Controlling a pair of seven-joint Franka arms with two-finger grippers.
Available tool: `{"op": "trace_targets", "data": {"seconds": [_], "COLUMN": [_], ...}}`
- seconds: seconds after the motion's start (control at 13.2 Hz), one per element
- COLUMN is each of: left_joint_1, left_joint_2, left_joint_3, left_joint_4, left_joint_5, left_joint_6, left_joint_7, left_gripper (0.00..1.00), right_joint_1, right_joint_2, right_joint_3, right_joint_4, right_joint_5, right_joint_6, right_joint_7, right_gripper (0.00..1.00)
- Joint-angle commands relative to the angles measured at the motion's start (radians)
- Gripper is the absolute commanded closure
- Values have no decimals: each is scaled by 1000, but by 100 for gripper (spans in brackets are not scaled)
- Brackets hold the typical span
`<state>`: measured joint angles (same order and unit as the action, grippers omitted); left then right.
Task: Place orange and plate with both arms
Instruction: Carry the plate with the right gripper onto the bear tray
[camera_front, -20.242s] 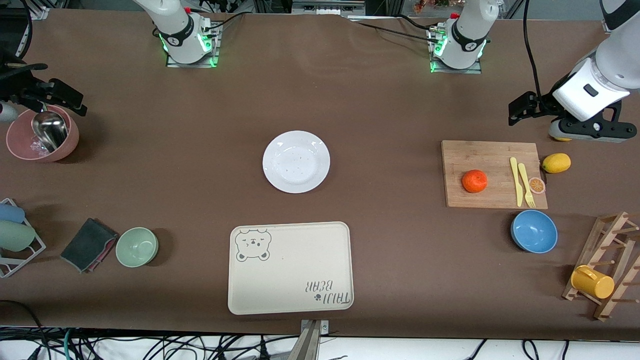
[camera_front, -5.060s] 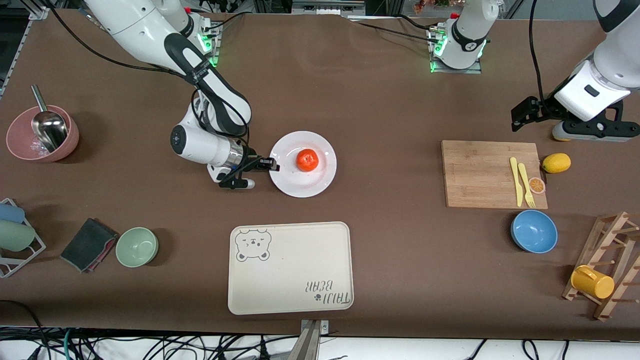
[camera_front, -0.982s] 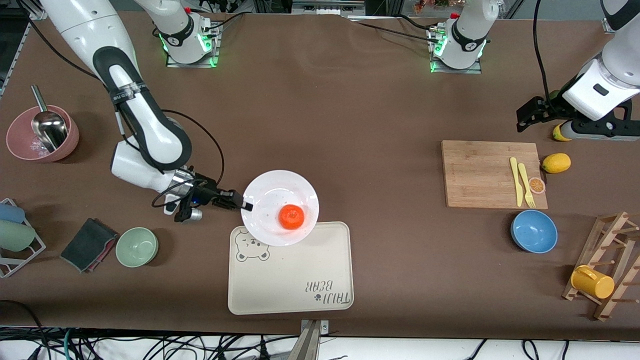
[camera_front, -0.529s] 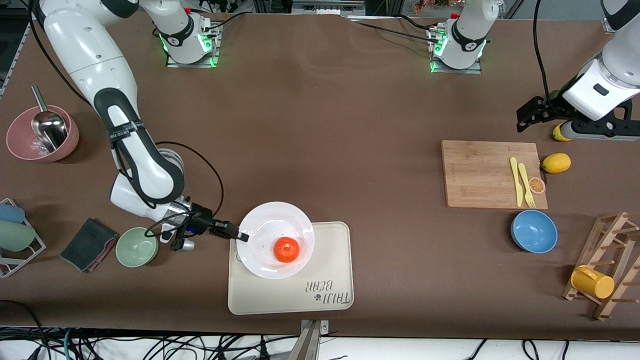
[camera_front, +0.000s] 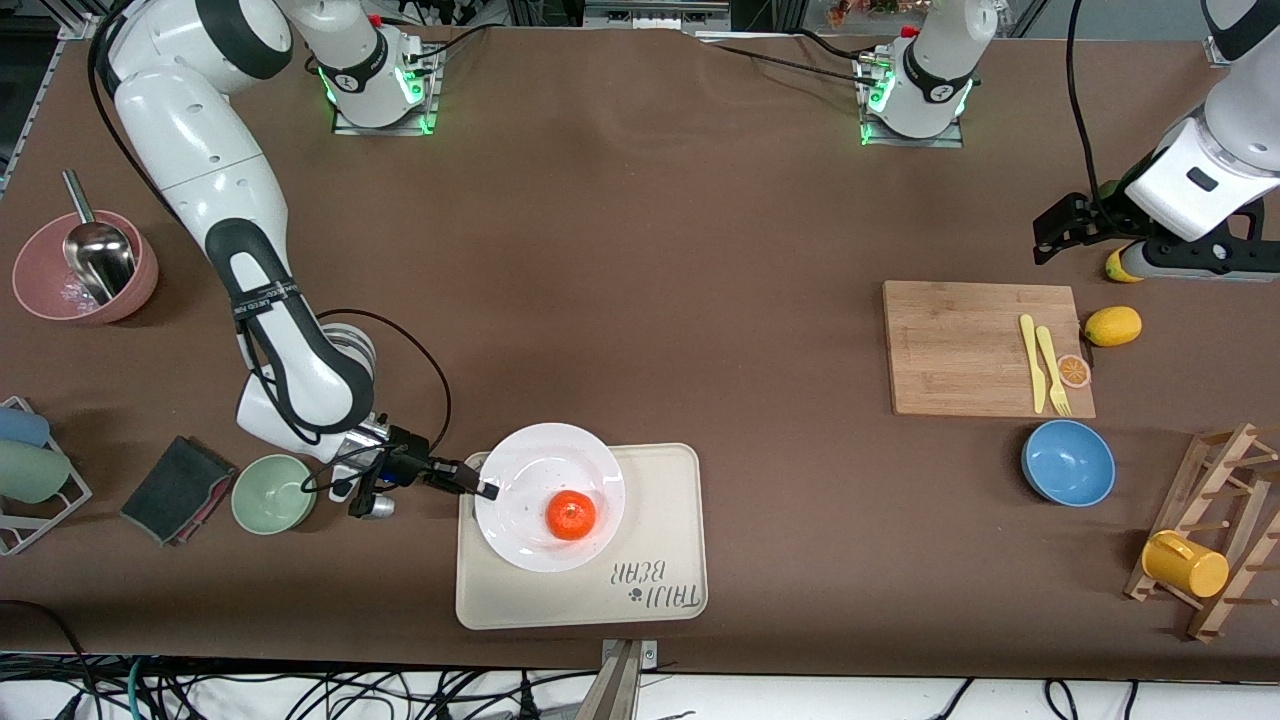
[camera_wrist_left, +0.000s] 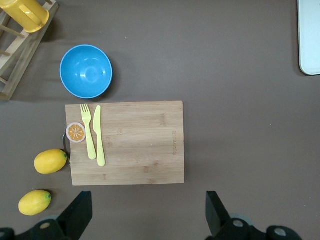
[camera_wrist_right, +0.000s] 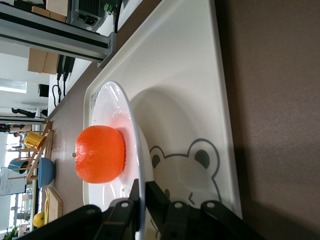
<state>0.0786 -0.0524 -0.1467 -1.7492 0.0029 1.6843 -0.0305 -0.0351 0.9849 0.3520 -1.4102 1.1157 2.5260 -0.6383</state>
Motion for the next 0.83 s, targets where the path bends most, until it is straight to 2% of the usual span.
{"op": "trace_targets", "data": {"seconds": [0.0,0.08,0.15,0.23,0.3,0.38,0.45,0.53,0.6,0.76], "left_joint_1": [10,12,12,12,12,12,12,12,12,12], "left_joint_2": [11,11,11,11,11,11,11,11,9,9], "left_joint_3": [-4,-4,-4,-4,-4,-4,-4,-4,-4,-4], "left_joint_4": [25,23,23,23,23,23,23,23,23,23], "left_joint_5": [-21,-20,-20,-20,-20,-20,-20,-20,-20,-20], "left_joint_6": [-14,-14,-17,-18,-20,-21,-23,-23,-24,-26], "left_joint_7": [24,26,26,26,26,26,26,26,24,26], "left_gripper": [0,0,0,0,0,0,0,0,0,0], "right_joint_1": [-2,-2,-2,-3,-3,-3,-3,-3,-2,-3], "right_joint_2": [20,18,18,18,20,21,21,20,18,15], "right_joint_3": [2,2,4,2,2,2,1,-4,-4,-4], "right_joint_4": [33,31,31,31,31,31,33,33,34,34], "right_joint_5": [10,13,13,13,12,12,12,12,10,10], "right_joint_6": [-7,-7,-7,-7,-7,-7,-7,-6,-6,-4], "right_joint_7": [-18,-8,-3,-3,-15,-17,-18,-18,-24,-63], "right_gripper": [100,100,93,68,64,44,38,10,0,0]}}
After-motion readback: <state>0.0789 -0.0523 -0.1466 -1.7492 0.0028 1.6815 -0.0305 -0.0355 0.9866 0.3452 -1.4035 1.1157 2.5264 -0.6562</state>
